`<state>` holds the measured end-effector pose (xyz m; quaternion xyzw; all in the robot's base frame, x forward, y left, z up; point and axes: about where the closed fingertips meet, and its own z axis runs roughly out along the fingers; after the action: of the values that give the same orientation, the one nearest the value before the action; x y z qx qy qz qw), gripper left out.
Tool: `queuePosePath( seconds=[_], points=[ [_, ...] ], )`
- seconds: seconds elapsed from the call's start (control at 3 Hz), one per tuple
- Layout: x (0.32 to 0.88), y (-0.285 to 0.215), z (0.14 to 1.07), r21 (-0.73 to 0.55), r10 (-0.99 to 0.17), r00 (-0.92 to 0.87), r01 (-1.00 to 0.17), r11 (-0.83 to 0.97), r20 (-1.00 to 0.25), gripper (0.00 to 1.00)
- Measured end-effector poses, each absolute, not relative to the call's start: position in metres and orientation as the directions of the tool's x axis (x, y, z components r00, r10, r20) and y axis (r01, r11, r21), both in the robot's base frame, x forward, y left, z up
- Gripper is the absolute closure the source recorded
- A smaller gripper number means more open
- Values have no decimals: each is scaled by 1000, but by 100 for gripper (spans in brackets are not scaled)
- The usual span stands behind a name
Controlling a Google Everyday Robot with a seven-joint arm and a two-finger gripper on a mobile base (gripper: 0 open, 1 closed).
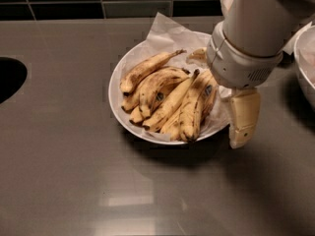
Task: Pick banana from white bowl
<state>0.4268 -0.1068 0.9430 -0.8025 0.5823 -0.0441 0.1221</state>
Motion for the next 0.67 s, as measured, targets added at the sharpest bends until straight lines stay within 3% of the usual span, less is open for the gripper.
queuePosePath(
  seconds=[0.67],
  points=[
    [431, -111, 950, -264, -939, 332, -916, -301, -83, 0]
  ],
)
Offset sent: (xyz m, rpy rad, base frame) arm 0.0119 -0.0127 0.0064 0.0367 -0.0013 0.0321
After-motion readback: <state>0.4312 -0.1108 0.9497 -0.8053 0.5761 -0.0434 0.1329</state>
